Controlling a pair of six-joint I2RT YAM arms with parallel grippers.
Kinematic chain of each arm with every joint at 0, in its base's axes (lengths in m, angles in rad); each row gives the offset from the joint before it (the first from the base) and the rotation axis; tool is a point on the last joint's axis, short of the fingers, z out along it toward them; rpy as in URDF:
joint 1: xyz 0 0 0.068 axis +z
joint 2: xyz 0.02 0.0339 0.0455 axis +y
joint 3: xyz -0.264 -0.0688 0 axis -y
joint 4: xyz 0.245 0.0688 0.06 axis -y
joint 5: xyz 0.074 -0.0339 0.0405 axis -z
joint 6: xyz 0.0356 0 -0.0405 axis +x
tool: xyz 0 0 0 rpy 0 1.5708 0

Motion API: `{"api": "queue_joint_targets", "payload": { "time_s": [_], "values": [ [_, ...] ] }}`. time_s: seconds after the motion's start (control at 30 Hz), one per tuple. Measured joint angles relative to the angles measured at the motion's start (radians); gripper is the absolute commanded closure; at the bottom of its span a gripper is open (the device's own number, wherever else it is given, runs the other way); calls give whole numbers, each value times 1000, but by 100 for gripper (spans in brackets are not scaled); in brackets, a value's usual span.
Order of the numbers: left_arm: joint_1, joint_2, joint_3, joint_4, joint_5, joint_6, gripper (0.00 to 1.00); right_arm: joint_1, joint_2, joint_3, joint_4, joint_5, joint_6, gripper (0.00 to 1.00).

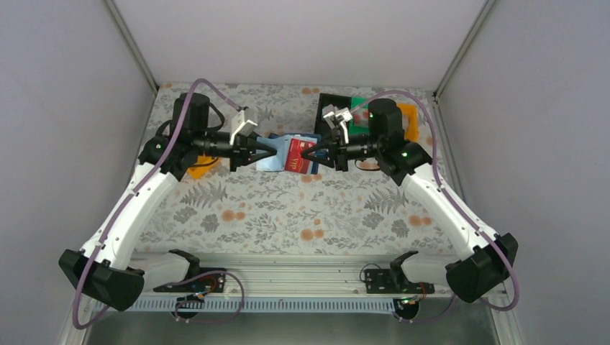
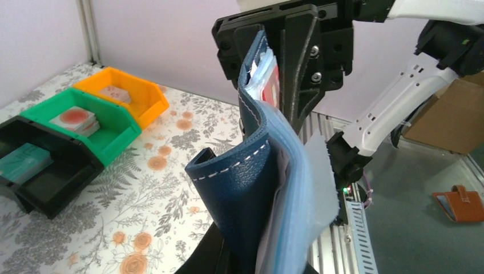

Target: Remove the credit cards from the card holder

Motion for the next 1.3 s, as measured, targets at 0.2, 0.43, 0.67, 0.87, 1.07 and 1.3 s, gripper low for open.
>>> {"api": "queue_joint_targets", "payload": {
  "time_s": [0.2,0.43,0.67,0.87,1.07,1.3],
  "values": [
    [79,-17,-51,60,-134,-130,34,5,0,-2,-2,86,18,96],
    [201,-15,-22,68,-365,-190,50,5,10,-24,-26,270,96,96],
    [184,-51,58,165,-170,-225,65,10,33,-18,-45,386,153,96],
    [93,-94,-29,185,-30,-239,60,42,80,38,-55,398,148,96],
    [72,-43,-78,189,-38,-262,62,99,94,78,-60,327,94,96],
    [27,-21,-87,189,-44,-258,68,123,119,131,-56,281,57,96]
  ]
}}
